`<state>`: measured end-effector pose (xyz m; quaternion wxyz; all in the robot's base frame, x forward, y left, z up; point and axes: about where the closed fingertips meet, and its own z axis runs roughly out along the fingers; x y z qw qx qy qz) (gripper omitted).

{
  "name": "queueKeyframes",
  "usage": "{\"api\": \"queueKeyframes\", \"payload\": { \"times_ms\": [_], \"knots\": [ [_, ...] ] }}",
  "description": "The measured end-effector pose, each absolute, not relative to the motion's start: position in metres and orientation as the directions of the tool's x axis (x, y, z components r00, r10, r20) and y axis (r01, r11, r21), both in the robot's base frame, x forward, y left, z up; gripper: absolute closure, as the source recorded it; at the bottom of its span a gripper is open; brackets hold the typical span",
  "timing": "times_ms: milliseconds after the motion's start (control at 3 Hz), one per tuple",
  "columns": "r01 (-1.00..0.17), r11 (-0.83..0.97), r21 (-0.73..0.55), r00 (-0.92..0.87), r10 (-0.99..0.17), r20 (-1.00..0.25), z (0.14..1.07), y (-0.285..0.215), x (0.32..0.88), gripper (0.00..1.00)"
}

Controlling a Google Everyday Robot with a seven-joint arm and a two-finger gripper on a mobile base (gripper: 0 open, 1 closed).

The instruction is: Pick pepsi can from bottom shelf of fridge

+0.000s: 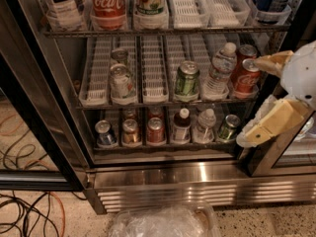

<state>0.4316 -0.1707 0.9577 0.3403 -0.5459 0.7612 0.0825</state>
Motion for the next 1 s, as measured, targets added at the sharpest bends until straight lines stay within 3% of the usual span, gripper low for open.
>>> {"api": "queueKeyframes", "payload": {
  "times_ms": [1000],
  "knots": [
    [-0.85,0.485,-0.206,-0.067,-0.488,-0.87,0.942,-0.131,0.438,0.0]
  ]
}}
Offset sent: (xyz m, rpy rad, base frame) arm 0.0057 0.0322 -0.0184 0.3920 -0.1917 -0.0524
